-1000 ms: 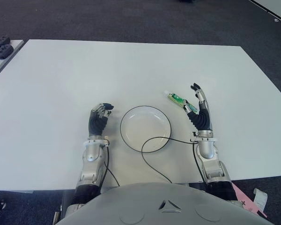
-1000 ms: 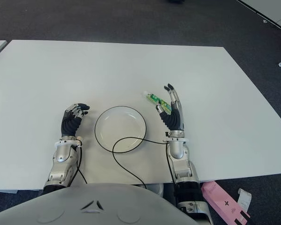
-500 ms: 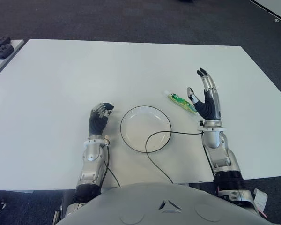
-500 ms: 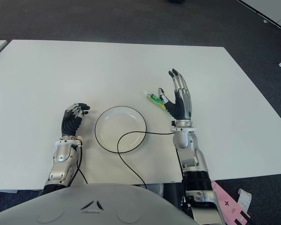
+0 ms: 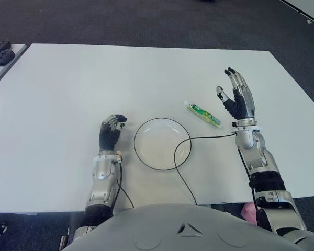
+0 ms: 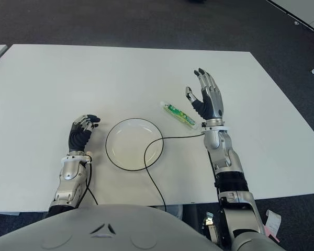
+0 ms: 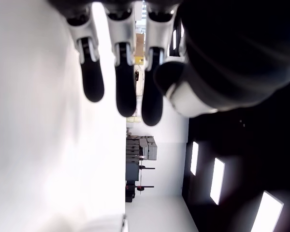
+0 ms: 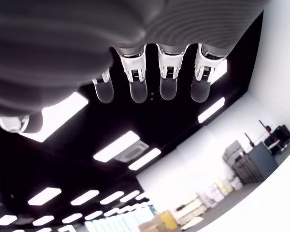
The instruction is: Put the toothpaste on the table into the plate.
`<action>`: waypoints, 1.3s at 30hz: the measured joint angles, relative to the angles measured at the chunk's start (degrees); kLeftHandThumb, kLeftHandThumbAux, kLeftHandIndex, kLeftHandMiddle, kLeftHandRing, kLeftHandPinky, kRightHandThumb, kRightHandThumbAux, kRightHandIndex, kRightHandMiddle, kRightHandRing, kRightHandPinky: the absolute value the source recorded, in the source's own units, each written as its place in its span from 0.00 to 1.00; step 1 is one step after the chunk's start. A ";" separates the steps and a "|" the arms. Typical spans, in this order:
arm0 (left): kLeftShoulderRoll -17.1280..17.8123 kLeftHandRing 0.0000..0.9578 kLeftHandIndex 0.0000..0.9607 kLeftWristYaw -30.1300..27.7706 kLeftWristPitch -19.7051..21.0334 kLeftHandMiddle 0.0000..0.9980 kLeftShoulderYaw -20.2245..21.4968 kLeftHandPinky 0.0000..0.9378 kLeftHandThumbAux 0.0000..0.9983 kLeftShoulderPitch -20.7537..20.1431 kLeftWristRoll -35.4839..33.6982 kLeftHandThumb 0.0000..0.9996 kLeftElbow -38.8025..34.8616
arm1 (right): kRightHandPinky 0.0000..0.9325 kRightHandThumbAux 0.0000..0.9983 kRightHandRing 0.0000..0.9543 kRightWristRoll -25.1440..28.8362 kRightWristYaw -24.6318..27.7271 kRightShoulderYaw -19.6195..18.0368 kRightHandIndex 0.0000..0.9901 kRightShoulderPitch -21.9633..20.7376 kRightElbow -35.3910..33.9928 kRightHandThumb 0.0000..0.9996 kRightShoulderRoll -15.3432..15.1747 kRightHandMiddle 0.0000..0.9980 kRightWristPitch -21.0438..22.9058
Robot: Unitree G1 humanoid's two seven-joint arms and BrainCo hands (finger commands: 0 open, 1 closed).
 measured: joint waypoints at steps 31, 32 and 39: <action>-0.01 0.39 0.44 0.68 -0.24 0.44 -0.38 0.37 0.73 0.80 0.23 0.70 -0.90 | 0.00 0.13 0.00 -4.95 19.07 14.08 0.00 -12.16 10.29 0.59 -3.84 0.00 14.65; -0.01 0.39 0.44 0.80 -0.23 0.44 -0.37 0.37 0.73 0.81 0.23 0.70 -0.89 | 0.00 0.13 0.00 -5.06 19.38 14.57 0.00 -12.41 10.77 0.59 -3.91 0.00 14.92; -0.02 0.39 0.44 1.01 -0.18 0.44 -0.30 0.37 0.73 0.80 0.14 0.71 -0.79 | 0.00 0.12 0.00 -5.74 21.66 17.19 0.00 -13.55 12.58 0.58 -4.20 0.00 16.34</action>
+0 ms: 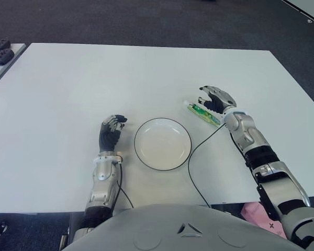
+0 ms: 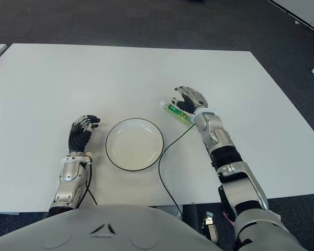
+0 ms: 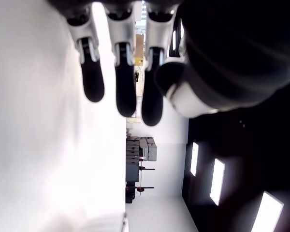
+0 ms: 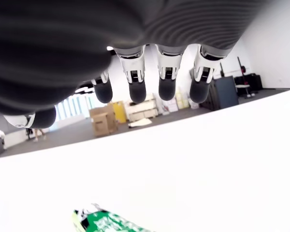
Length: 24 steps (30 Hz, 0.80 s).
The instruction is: Put the toothpaste on the table into the plate.
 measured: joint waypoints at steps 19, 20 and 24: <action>-0.01 0.37 0.44 0.29 0.03 0.43 -0.11 0.36 0.73 0.21 0.12 0.71 -0.32 | 0.00 0.11 0.00 -0.86 4.65 3.49 0.00 1.32 -2.40 0.56 -1.10 0.00 4.24; -0.01 0.37 0.44 0.35 0.03 0.43 -0.12 0.36 0.73 0.24 0.16 0.71 -0.32 | 0.00 0.11 0.00 -0.86 4.66 3.67 0.00 1.63 -2.45 0.56 -1.15 0.00 4.30; -0.01 0.37 0.44 0.65 0.03 0.43 -0.12 0.36 0.73 0.31 0.51 0.71 -0.37 | 0.00 0.11 0.00 -0.86 5.33 4.43 0.00 3.17 -2.76 0.56 -1.25 0.00 4.89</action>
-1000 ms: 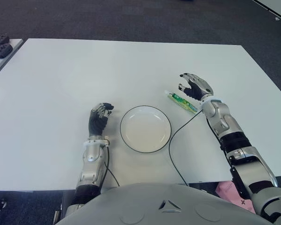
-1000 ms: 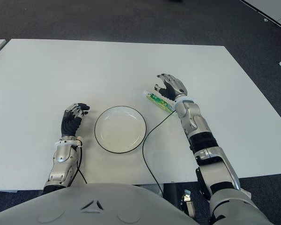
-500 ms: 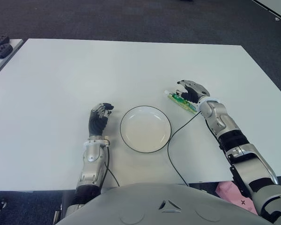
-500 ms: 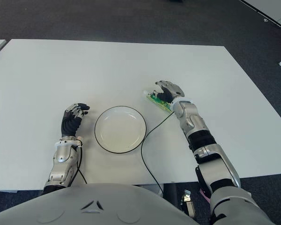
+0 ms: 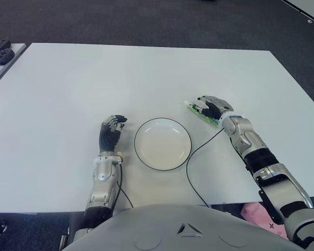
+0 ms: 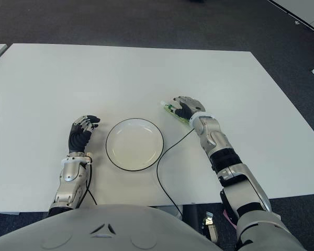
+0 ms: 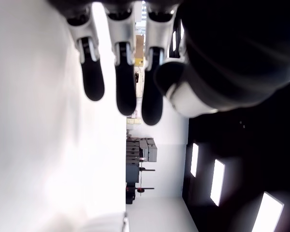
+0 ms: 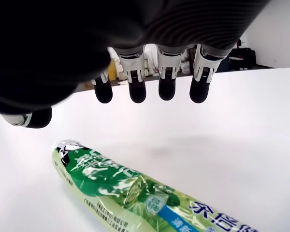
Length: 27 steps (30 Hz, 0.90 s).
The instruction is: Put the toothpaste on the table into the plate.
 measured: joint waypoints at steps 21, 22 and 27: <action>0.00 0.37 0.44 0.02 0.21 0.43 0.01 0.34 0.73 0.88 0.03 0.71 -0.64 | 0.00 0.11 0.00 -2.62 4.56 0.26 0.00 11.15 -15.34 0.57 -2.78 0.00 7.31; 0.00 0.37 0.44 0.02 0.22 0.43 0.01 0.34 0.73 0.90 0.02 0.71 -0.64 | 0.00 0.11 0.00 -2.92 4.75 0.28 0.00 11.46 -15.84 0.57 -2.78 0.00 7.73; 0.00 0.36 0.44 0.02 0.21 0.43 0.00 0.34 0.72 0.92 -0.01 0.71 -0.60 | 0.00 0.11 0.00 -4.38 5.17 0.68 0.00 12.28 -17.02 0.57 -2.65 0.00 9.46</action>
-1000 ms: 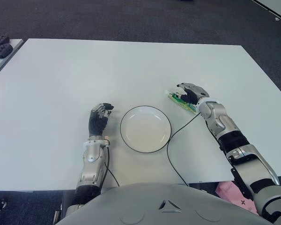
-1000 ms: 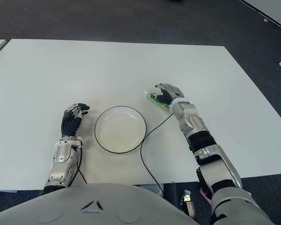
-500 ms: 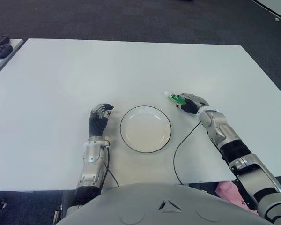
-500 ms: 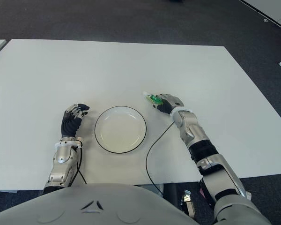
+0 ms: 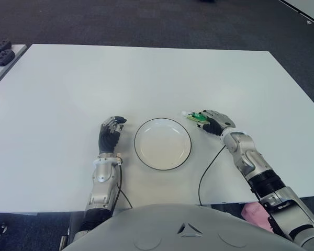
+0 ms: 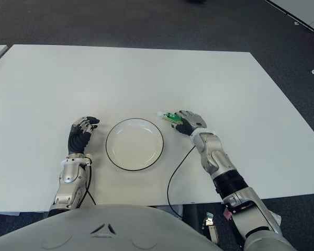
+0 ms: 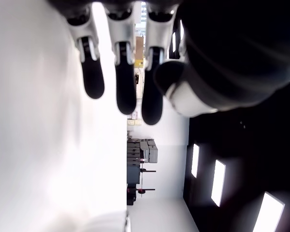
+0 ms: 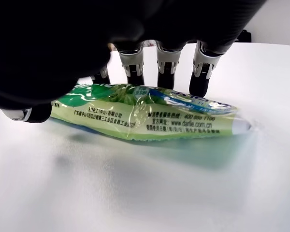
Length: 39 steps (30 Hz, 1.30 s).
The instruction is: Put the toothpaste on the table into the plate.
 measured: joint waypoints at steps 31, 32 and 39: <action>-0.03 0.38 0.44 1.13 -0.37 0.43 0.18 0.37 0.72 0.28 -0.16 0.71 0.08 | 0.00 0.26 0.00 -0.89 -22.84 -0.67 0.00 2.36 10.72 0.59 8.82 0.00 1.75; -0.03 0.38 0.44 1.25 -0.37 0.43 0.17 0.37 0.72 0.26 -0.15 0.71 -0.15 | 0.00 0.29 0.00 -0.69 -25.05 -0.83 0.00 2.15 12.26 0.59 9.39 0.00 0.89; -0.02 0.38 0.44 1.58 -0.28 0.43 0.14 0.38 0.72 0.33 -0.11 0.71 -0.73 | 0.00 0.38 0.00 0.10 -35.45 -1.18 0.00 -1.47 21.15 0.60 11.55 0.00 -3.43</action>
